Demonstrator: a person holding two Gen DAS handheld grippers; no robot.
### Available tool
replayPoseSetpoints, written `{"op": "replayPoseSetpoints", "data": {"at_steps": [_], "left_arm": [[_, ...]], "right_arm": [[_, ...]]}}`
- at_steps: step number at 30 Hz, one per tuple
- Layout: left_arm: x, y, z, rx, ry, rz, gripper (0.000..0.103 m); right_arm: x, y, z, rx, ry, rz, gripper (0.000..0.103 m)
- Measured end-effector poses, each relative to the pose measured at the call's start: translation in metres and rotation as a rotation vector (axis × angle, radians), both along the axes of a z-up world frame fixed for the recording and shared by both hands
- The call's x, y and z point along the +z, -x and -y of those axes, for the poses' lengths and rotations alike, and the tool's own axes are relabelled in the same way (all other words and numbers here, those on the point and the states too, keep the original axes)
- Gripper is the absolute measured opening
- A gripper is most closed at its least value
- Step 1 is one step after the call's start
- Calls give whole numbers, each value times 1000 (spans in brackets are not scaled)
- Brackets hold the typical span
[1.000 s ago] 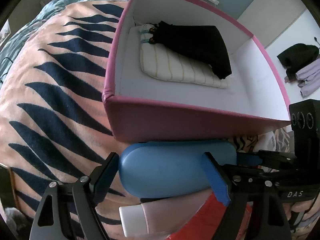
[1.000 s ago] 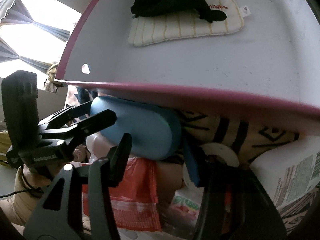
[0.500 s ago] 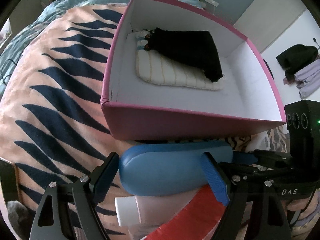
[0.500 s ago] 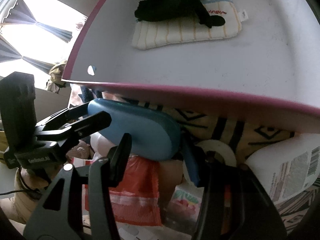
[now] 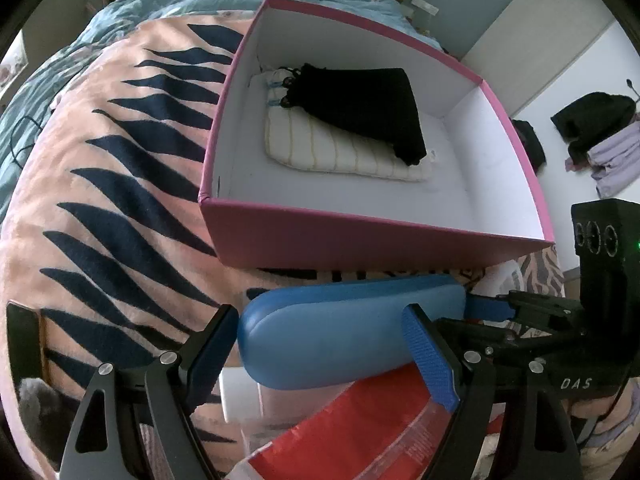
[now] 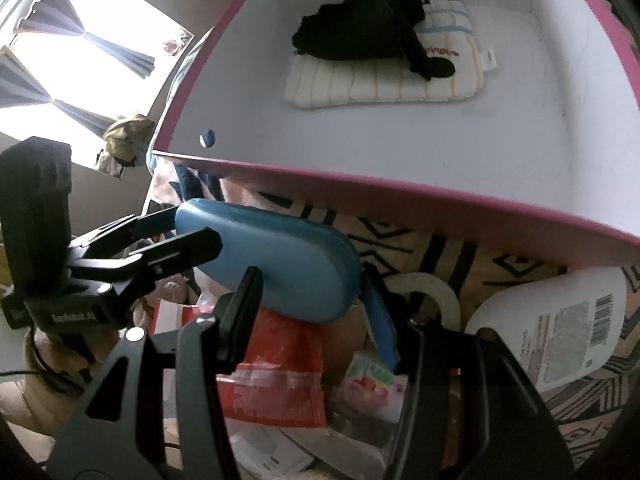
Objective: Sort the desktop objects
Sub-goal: 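Grasp the blue glasses case beside the box with the left gripper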
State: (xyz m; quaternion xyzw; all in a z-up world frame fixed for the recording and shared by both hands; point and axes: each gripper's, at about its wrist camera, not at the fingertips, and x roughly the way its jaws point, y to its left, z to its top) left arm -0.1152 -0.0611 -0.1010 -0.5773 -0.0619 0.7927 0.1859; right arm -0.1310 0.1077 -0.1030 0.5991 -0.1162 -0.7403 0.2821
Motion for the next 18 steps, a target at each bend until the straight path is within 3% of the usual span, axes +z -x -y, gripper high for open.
{"op": "replayPoseSetpoints", "data": {"at_steps": [5,18], "left_arm": [[12,-7,1,0,-7,-15,84],[46,-19,-2,-5,-33,-64,84]], "right_arm": [[12,-15,-19,16,-5,-25,54],[43,-23,-19,32,-6,-110,54]]}}
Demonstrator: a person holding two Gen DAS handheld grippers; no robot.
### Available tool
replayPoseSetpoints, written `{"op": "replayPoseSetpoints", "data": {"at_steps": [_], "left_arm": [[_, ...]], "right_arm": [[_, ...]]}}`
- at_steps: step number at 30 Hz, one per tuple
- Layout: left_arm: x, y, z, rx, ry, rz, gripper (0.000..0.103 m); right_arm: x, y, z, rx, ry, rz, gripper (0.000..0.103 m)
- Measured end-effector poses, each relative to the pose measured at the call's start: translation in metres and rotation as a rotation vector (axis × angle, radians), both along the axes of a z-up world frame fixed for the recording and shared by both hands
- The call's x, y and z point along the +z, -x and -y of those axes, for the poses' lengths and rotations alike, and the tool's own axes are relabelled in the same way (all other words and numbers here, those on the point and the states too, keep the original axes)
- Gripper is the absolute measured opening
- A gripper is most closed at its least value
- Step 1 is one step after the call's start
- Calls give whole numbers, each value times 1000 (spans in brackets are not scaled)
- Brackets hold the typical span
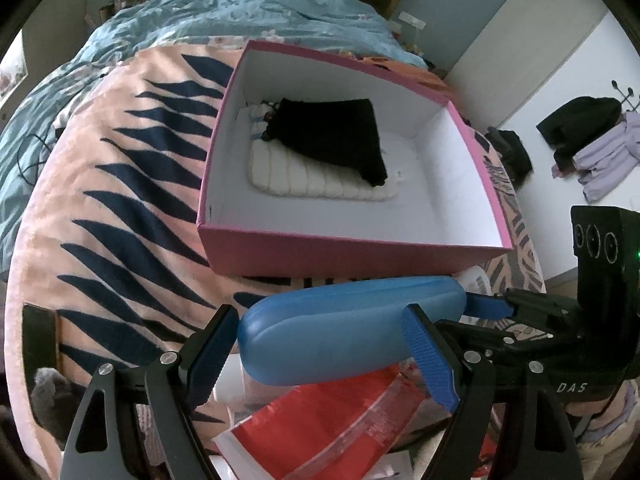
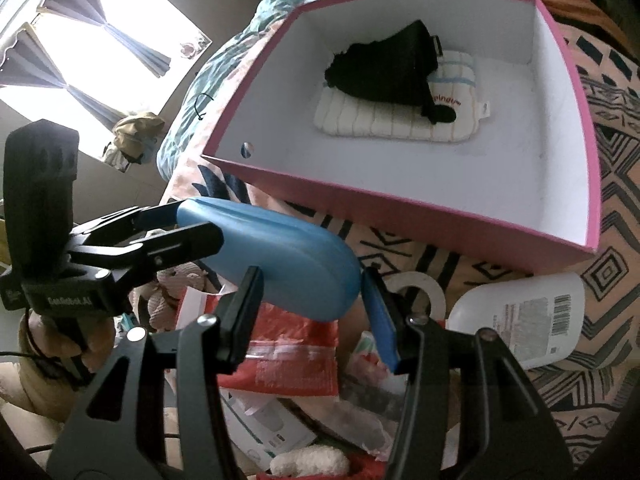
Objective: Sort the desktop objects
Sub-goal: 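Grasp the blue glasses case beside the box with the left gripper, then lift the blue case with the left gripper and carry it over the box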
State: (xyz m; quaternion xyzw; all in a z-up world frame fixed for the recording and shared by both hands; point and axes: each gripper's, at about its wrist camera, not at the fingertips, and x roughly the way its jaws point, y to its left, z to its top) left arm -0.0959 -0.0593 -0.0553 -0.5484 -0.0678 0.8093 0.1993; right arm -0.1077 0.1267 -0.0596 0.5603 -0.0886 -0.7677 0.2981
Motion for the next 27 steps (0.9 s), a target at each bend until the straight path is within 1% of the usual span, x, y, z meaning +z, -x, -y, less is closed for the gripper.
{"op": "replayPoseSetpoints", "data": {"at_steps": [8,27], "left_arm": [[24,-5,-6,-17,-12,-53,84],[50,-2,-17,-32,-39,-113,84]], "right_arm": [[17,-6,-6,-1,22,-36,54],[50,-7,-21,-32,46,-110,54]]}}
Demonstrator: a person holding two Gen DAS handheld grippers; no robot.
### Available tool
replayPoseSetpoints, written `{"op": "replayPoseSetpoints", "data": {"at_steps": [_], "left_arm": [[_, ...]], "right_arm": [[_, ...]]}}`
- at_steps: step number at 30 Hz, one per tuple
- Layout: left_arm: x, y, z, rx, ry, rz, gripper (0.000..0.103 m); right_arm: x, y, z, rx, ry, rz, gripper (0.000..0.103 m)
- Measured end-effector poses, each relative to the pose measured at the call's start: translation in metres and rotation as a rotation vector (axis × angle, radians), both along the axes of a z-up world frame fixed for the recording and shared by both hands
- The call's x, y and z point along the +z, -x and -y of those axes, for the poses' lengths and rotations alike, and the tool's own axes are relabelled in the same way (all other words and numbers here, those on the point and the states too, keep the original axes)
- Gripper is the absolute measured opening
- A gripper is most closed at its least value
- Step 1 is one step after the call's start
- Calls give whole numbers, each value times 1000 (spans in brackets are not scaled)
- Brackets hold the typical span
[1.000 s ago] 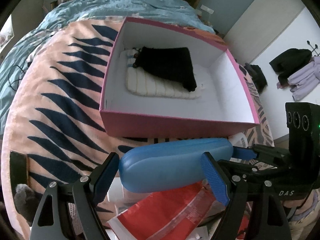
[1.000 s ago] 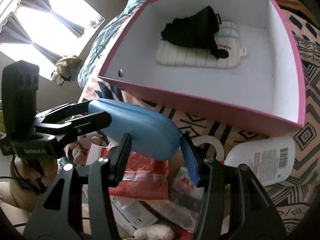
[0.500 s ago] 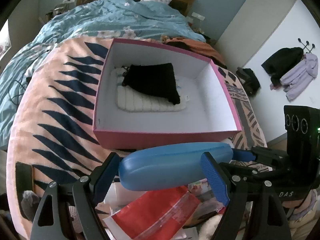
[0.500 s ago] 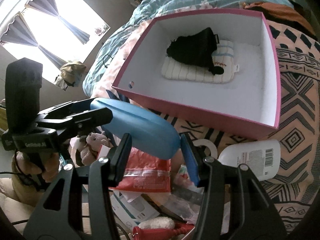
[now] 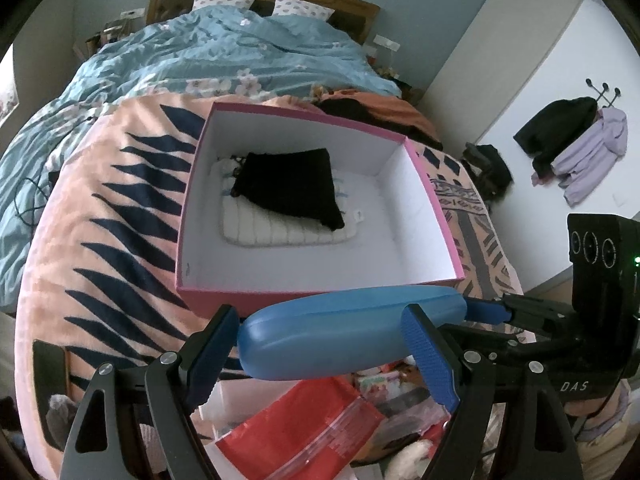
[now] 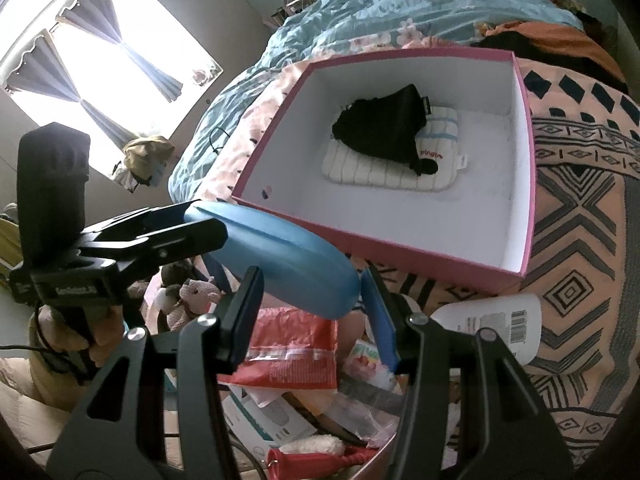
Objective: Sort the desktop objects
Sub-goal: 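Lift the blue case with the left gripper and carry it over the box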
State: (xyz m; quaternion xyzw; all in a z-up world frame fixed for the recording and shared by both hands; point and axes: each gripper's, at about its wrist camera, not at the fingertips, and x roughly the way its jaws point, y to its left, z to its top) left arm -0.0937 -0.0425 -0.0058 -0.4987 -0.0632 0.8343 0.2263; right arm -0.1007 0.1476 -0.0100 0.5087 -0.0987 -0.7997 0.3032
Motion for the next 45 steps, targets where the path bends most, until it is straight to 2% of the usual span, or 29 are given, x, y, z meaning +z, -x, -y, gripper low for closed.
{"op": "replayPoseSetpoints", "data": {"at_steps": [20,45], "left_arm": [[14,8,-10,-14,-9,-36,84],[10,31,-13,-7,5,-35,84]], "right_arm": [[14,13,-9,-19,10,-41,54],[11,39,-9,-29,16,-35,54]]}}
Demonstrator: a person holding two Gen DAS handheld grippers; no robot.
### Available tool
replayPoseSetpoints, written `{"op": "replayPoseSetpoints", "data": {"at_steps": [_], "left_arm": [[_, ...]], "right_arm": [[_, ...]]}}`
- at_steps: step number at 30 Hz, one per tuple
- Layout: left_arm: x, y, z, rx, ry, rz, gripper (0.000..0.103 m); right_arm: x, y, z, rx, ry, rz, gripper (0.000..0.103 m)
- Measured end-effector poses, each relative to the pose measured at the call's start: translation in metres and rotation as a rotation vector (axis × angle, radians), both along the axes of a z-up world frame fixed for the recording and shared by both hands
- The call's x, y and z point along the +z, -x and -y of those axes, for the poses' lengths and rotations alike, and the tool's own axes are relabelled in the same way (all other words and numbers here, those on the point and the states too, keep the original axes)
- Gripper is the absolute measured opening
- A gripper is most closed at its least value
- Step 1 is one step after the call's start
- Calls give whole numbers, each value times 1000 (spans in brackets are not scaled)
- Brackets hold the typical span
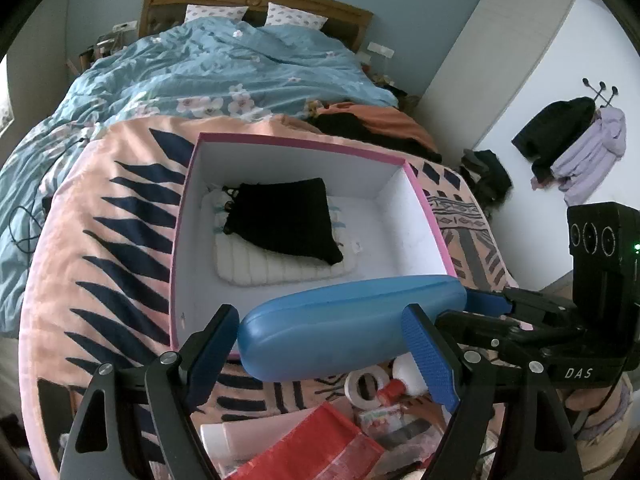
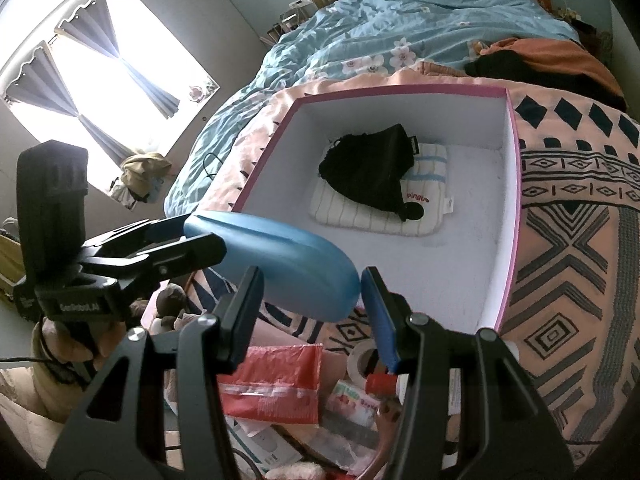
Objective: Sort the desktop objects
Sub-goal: 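Lift the blue case with the left gripper and carry it over the box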
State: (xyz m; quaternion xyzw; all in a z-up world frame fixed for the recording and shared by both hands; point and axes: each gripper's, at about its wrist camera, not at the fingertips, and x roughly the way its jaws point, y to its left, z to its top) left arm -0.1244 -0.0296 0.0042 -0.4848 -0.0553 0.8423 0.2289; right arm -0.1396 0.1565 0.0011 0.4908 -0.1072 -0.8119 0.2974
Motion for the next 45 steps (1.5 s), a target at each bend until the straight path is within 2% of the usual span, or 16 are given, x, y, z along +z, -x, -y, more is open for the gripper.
{"op": "replayPoseSetpoints", "data": {"at_steps": [24,45], "left_arm": [[-35,32,2,36,24,75,84],[-62,46,-2,45,45,129,84]], "right_arm": [[-39,37,8,-12,13,93,54],[-67,53,6,-32,16,153,54]]}}
